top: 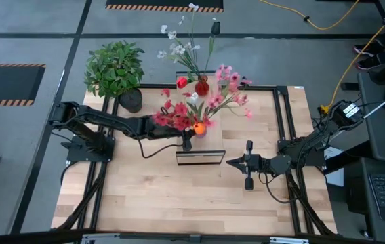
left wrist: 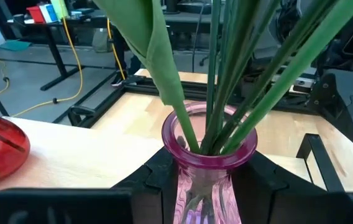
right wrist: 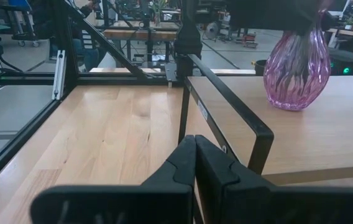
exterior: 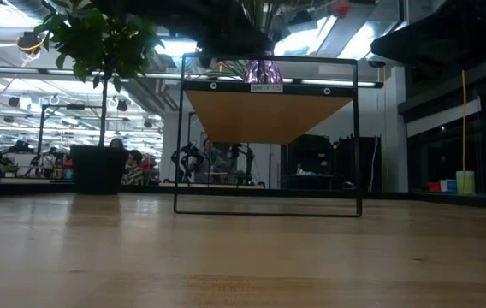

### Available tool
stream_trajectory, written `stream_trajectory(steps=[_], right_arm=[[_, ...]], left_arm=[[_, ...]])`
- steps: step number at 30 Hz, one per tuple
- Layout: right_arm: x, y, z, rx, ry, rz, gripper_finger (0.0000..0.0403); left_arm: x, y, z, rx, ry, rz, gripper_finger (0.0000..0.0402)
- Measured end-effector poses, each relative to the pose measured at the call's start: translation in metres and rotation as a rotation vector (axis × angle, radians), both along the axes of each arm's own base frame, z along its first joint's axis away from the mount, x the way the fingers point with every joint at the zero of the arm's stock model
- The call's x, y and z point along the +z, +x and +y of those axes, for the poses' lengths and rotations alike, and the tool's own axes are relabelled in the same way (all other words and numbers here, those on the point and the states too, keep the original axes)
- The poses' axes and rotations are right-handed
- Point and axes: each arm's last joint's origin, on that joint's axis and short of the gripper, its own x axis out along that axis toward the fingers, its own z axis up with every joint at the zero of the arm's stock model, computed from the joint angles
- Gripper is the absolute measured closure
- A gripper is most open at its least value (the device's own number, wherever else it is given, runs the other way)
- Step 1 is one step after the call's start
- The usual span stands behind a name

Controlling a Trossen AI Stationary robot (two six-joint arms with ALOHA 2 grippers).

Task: Pick and place flowers into a vace then onto a shelf
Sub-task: Put the violet vase on the shelf

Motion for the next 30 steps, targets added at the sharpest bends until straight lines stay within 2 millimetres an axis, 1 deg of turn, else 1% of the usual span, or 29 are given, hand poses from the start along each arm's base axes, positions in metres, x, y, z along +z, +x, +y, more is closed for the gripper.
stream_trajectory(steps=[7,8,12,16,20,30], right_arm=[[0.0,0.0,0.0,0.0,0.0,0.0,0.0394],[0.0,0.0,0.0,0.0,0.0,0.0,0.0394],[-0.0001,0.0,0.0,0.0,0.0,0.0,0.0394],[-0.0001,0.0,0.0,0.0,0.0,0.0,0.0394],[-0.0001,0.0,0.0,0.0,0.0,0.0,0.0394],[-0.0001,0.0,0.0,0.0,-0.001,0.001,0.0394]], left_arm=[[0.0,-0.0001,-0.0004,-0.005,0.031,0.01,0.0291],[0.0,-0.0001,-0.0008,-0.007,0.037,0.011,0.0284],[0.0,-0.0001,-0.0028,-0.018,0.058,0.019,0.0234],[0.0,0.0,-0.0045,-0.023,0.062,0.019,0.0208],[0.0004,0.0001,-0.0044,-0.024,0.068,0.017,0.0203],[0.0032,-0.0013,-0.0044,-0.025,0.076,0.009,0.0206]])
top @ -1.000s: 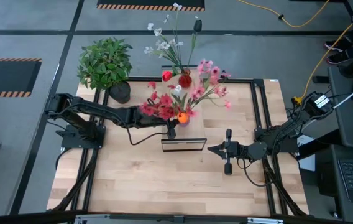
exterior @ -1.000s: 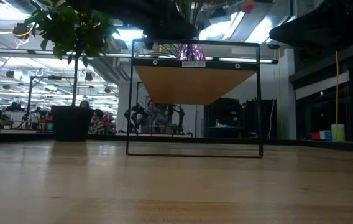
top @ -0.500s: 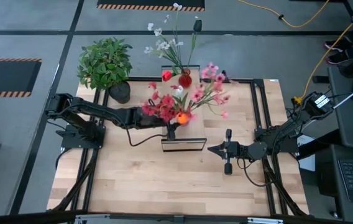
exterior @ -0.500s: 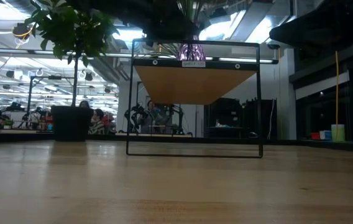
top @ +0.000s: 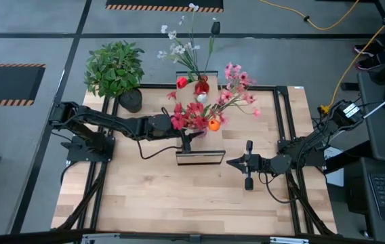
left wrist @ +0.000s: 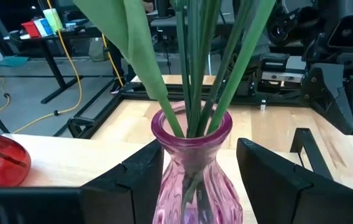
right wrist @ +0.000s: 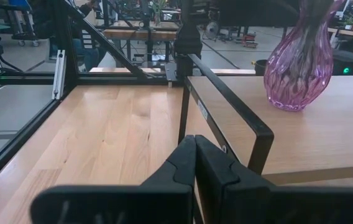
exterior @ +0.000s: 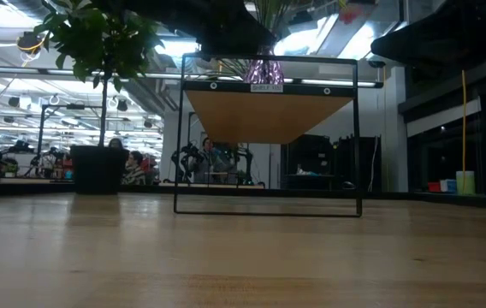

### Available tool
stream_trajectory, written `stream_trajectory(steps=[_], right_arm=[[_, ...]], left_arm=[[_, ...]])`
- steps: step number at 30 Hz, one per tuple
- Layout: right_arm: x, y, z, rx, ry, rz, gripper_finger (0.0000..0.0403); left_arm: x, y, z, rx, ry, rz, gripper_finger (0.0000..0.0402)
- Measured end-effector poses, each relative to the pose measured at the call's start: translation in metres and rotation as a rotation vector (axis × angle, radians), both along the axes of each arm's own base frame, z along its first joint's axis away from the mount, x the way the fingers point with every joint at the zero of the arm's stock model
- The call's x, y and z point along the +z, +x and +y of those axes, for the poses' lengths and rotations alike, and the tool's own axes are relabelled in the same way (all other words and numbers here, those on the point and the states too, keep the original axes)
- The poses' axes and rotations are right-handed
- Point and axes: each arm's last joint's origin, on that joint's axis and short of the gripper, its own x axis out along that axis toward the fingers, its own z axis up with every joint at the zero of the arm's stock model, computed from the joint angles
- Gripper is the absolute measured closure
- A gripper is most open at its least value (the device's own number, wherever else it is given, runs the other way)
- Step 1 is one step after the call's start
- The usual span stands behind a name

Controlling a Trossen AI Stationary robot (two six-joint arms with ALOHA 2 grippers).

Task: Pick and place flowers into a vace then onto a shelf
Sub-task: Put the violet vase on the shelf, then return to Home Position

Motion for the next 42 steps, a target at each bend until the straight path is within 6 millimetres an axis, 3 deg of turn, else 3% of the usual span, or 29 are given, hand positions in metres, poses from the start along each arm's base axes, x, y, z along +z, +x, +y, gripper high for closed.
stream_trajectory(steps=[36,42], right_arm=[[0.0,0.0,0.0,0.0,0.002,0.001,0.0394],[-0.001,0.0,0.0,0.0,-0.002,0.008,0.0394]], left_arm=[[0.004,-0.01,-0.001,0.017,0.018,0.061,0.0205],[0.014,-0.02,-0.001,0.017,0.017,0.061,0.0205]])
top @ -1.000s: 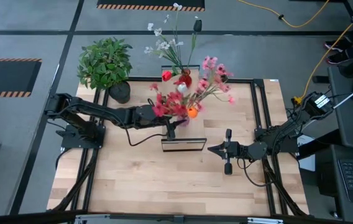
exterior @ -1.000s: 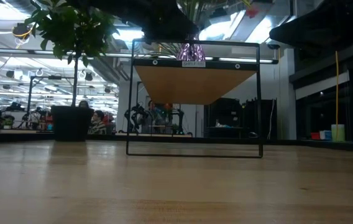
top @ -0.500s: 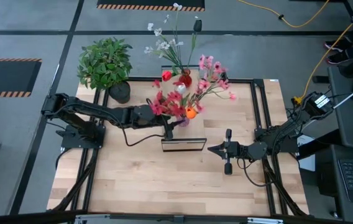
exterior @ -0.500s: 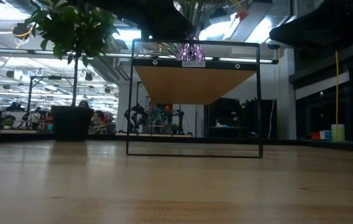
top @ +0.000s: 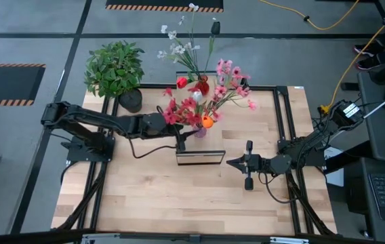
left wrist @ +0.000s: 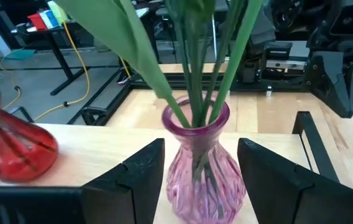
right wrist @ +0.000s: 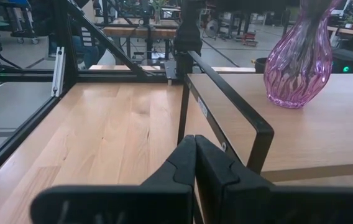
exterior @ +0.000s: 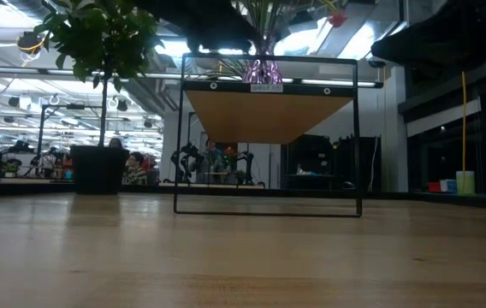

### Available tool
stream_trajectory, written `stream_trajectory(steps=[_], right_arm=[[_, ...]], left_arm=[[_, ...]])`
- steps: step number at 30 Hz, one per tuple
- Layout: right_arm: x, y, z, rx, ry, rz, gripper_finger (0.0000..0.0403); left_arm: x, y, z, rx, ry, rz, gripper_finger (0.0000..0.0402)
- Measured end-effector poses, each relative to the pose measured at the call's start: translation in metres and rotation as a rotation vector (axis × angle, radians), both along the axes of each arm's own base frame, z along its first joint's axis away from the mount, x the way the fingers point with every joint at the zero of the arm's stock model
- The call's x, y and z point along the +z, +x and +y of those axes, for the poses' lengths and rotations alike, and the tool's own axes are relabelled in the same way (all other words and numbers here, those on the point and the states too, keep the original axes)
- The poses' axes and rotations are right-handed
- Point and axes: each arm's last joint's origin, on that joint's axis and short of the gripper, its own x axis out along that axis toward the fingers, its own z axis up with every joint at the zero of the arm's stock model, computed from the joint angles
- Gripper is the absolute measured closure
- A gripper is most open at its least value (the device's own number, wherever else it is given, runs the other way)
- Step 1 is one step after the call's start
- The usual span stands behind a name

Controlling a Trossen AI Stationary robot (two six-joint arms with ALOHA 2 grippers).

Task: Pick and place flowers into a vace then onto a shelf
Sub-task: Return to Home Position

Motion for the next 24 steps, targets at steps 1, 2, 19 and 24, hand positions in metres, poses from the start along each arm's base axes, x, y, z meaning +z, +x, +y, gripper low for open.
stream_trajectory(steps=[1,2,19,24], right_arm=[[0.0,0.0,0.0,0.0,-0.001,0.001,0.0394],[0.0,0.0,0.0,0.0,-0.001,0.001,0.0394],[0.001,-0.001,0.002,0.059,0.034,-0.001,0.0394],[0.008,-0.003,0.0,0.06,0.047,-0.029,0.0394]], left_arm=[[0.003,-0.003,0.0,0.0,0.0,0.003,0.0205],[0.005,-0.007,0.0,-0.001,0.0,0.009,0.0206],[-0.031,-0.099,-0.023,-0.102,-0.005,-0.03,0.0308],[-0.049,-0.133,-0.021,-0.151,-0.021,-0.148,0.0354]])
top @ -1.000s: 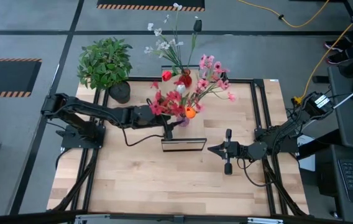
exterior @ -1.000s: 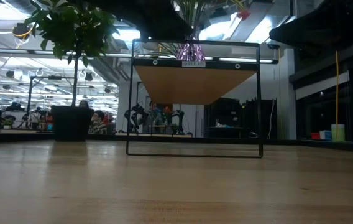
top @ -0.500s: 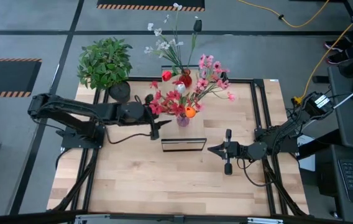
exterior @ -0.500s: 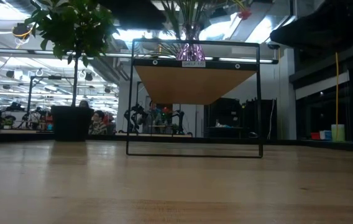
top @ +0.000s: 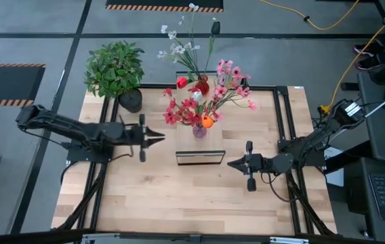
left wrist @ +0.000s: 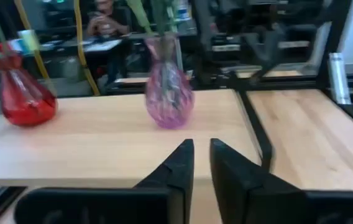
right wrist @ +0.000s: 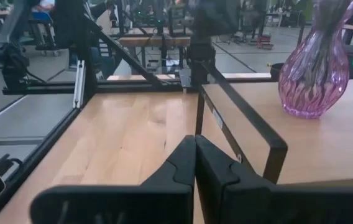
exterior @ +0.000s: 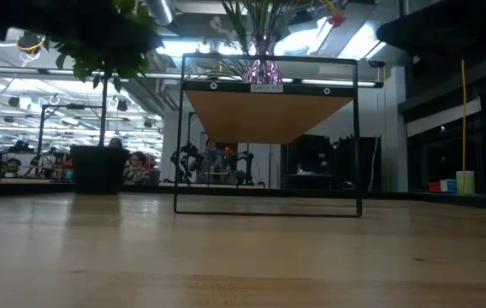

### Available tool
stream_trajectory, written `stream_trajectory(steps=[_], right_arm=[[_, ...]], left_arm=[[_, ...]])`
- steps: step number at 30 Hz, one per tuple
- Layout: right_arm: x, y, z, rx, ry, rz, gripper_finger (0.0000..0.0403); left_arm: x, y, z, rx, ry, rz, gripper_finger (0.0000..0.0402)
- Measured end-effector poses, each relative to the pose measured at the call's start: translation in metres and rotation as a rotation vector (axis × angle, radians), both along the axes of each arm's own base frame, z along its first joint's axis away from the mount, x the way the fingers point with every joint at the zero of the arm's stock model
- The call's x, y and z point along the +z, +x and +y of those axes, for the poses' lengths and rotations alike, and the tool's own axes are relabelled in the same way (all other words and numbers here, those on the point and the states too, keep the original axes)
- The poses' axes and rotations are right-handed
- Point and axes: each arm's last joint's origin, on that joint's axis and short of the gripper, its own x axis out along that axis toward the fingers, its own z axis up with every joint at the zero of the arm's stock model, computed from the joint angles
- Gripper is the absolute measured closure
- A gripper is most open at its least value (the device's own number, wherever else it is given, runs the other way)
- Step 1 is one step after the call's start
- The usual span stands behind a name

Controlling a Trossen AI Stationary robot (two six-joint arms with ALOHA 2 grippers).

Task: Pick and place flowers into a vace then onto a shelf
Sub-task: Return to Home Position

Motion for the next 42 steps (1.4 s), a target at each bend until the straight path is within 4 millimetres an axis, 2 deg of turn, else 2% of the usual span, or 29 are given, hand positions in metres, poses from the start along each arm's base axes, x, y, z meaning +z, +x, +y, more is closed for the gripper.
stream_trajectory(steps=[8,17,30,42], right_arm=[[0.009,-0.003,-0.002,0.0,0.022,-0.036,0.0394],[0.029,-0.012,-0.009,0.002,0.013,-0.122,0.0394],[0.058,-0.042,-0.03,-0.002,-0.039,-0.19,0.0394],[0.057,-0.063,-0.045,0.006,-0.075,-0.115,0.0394]], left_arm=[[-0.023,-0.039,0.005,-0.047,0.006,-0.093,0.0398],[-0.049,-0.066,0.008,-0.061,0.007,-0.136,0.04],[-0.054,-0.083,0.011,-0.046,0.021,-0.127,0.0399],[-0.06,-0.079,0.012,-0.005,0.049,-0.18,0.04]])
